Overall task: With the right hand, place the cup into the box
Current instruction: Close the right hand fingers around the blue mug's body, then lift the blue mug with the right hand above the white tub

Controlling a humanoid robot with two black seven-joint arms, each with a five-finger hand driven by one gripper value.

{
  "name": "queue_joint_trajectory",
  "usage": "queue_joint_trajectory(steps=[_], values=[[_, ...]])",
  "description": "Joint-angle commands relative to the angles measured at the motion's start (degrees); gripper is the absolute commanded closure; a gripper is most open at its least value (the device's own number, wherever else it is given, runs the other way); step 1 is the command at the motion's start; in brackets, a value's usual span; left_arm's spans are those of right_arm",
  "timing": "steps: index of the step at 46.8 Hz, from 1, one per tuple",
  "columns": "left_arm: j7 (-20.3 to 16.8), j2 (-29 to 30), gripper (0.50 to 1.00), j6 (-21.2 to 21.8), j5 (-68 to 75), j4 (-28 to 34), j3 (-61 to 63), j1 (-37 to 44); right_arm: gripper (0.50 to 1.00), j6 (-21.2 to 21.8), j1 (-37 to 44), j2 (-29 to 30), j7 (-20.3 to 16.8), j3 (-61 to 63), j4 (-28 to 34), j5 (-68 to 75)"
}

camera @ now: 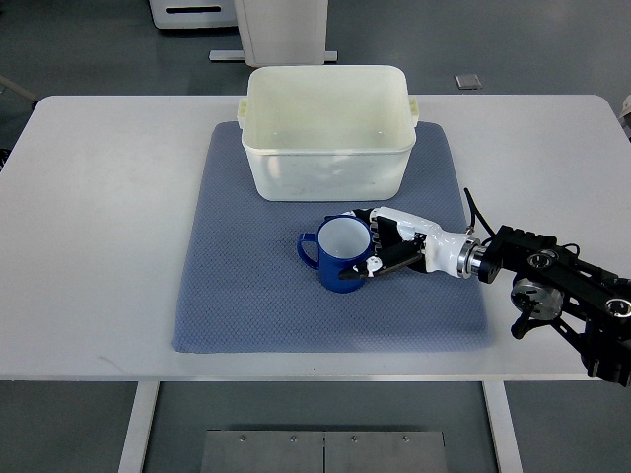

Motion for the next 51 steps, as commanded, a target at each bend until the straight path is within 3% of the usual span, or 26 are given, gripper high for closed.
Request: queue_joint_trajectory(steps=[1,5,8,11,14,15,23,31,51], values=[[0.0,0.0,0.500,0.0,0.0,0.0,0.0,0.0,0.528,0.0,0.0,0.5,0.0,0.0,-0.5,-0.3],[0.0,0.0,0.500,0.0,0.0,0.0,0.0,0.0,0.532,0.0,0.0,0.8,0.0,0.0,-1.2,-0.6],[0.0,0.0,0.500,0.0,0.0,0.0,0.0,0.0,0.607,-0.1,0.0,1.1,0.1,0.0,-1.8,-0.6],[0.0,0.0,0.500,0.0,0.0,0.0,-0.1,0.0,0.755,0.0,0.0,1.2,0.1,0.0,-2.1,-0.6],[0.0,0.0,0.500,0.0,-0.1,0.0,0.0,0.0,0.981,0.0,0.0,1.3,0.1,0.0,-2.1,-0.5],[0.0,0.0,0.500,0.0,0.0,0.0,0.0,0.0,1.000,0.0,0.1,1.4,0.1,0.1,-2.2,-0.5],[0.1,0.0,0.500,0.0,0.0,0.0,0.0,0.0,1.000,-2.5,0.3,3.5,0.1,0.9,-3.1,0.4],[0.1,0.0,0.500,0.0,-0.1,0.0,0.0,0.0,1.000,-2.3,0.4,2.4,0.4,2.8,-2.1,0.7],[0.0,0.0,0.500,0.0,0.0,0.0,0.0,0.0,1.000,1.4,4.3,-8.9,0.2,4.5,7.6,5.8]])
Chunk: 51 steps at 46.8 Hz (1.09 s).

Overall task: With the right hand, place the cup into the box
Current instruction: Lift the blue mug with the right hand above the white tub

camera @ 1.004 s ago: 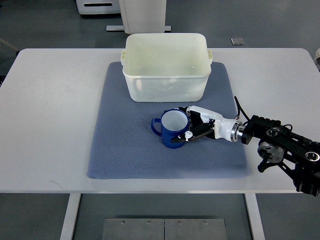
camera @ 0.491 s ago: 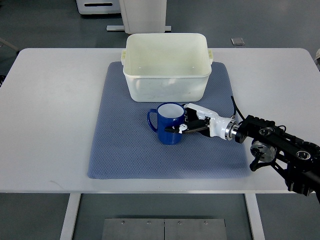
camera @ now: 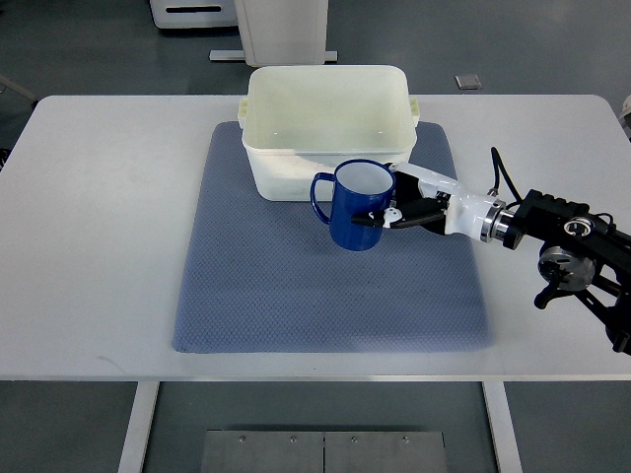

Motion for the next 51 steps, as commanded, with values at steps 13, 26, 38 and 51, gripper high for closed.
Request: queue_joint_trajectory(steps=[13,26,38,51], values=[[0.1,0.0,0.500,0.0,-0.1,0.0,-0.1,0.0,1.000,0.3,9.0,-4.5,-1.9,1.8,-0.6,7.4],[0.0,0.0,0.500,0.0,-0.1,0.0,0.0,0.0,1.000,-4.6,15.3,-1.8,-4.2,1.5,-8.7,8.7],[0.0,0.0,0.500,0.0,0.0,0.0,-0.1,0.0,1.000,-10.3,18.0,3.9,-6.1,1.3,-16.7,9.4],[0.0,0.0,0.500,0.0,-0.1,0.0,-0.1,0.0,1.000,-19.2,18.8,10.2,-7.1,0.5,-23.1,9.3]])
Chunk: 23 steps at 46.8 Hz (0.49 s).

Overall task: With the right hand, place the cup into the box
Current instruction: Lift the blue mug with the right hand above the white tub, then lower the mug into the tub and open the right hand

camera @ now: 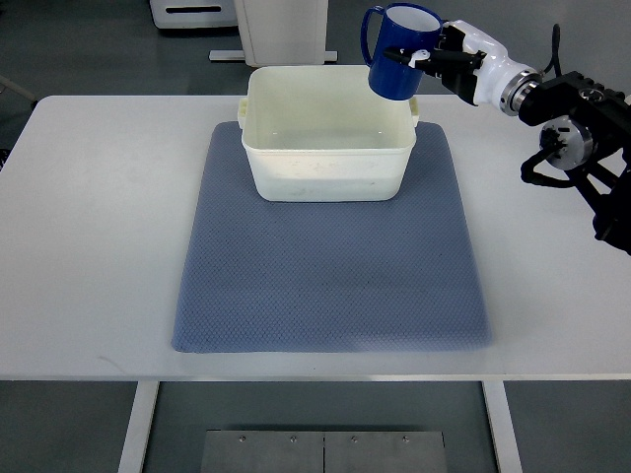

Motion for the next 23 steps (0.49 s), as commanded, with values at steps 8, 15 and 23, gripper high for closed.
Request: queue_joint_trajectory(steps=[8,15,23], values=[[0.0,0.0,0.500,0.0,0.0,0.0,0.0,0.0,1.000,-6.6,0.0,4.0,0.0,-3.1,-4.2,0.0],[0.1,0.0,0.500,0.0,0.0,0.0,-0.1,0.0,1.000,-9.2,0.0,5.2,0.1,-5.0,-5.7,0.0],[0.1,0.0,0.500,0.0,0.0,0.0,-0.1,0.0,1.000,-9.3,-0.3,5.5,0.1,-5.0,-5.7,0.0]])
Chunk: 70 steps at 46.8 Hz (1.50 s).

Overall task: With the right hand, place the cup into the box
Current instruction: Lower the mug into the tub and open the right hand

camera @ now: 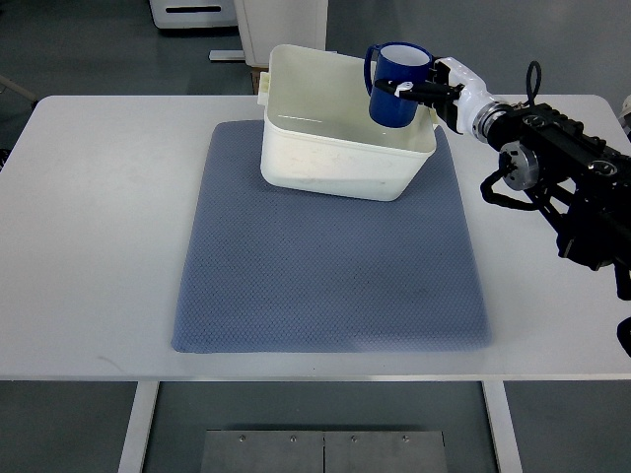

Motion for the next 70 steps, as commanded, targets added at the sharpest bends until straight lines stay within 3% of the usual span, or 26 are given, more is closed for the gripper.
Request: queue_joint_trajectory(steps=[1,35,38,46,56,64,67,70], values=[[0.0,0.0,0.500,0.0,0.0,0.0,0.0,0.0,1.000,0.0,-0.1,0.0,-0.1,0.0,0.1,0.0],[0.0,0.0,0.500,0.0,0.0,0.0,0.1,0.0,1.000,0.0,1.3,-0.1,-0.4,0.2,1.5,0.0],[0.0,0.0,0.500,0.0,0.0,0.0,0.1,0.0,0.965,0.1,1.3,-0.1,-0.4,0.2,1.8,0.0],[0.0,0.0,0.500,0.0,0.0,0.0,0.1,0.0,0.931,0.1,1.2,-0.1,-0.4,0.2,2.4,0.0],[0.0,0.0,0.500,0.0,0.0,0.0,0.1,0.0,0.814,0.1,1.3,-0.1,-0.4,0.2,2.6,0.0],[0.1,0.0,0.500,0.0,0.0,0.0,0.1,0.0,0.584,0.1,1.1,-0.1,-0.4,0.2,2.8,0.1],[0.0,0.0,0.500,0.0,0.0,0.0,0.1,0.0,0.530,0.1,1.1,-0.1,-0.4,0.2,3.0,0.0],[0.1,0.0,0.500,0.0,0.0,0.0,0.0,0.0,0.519,0.2,1.1,-0.1,-0.4,0.2,3.0,0.1]])
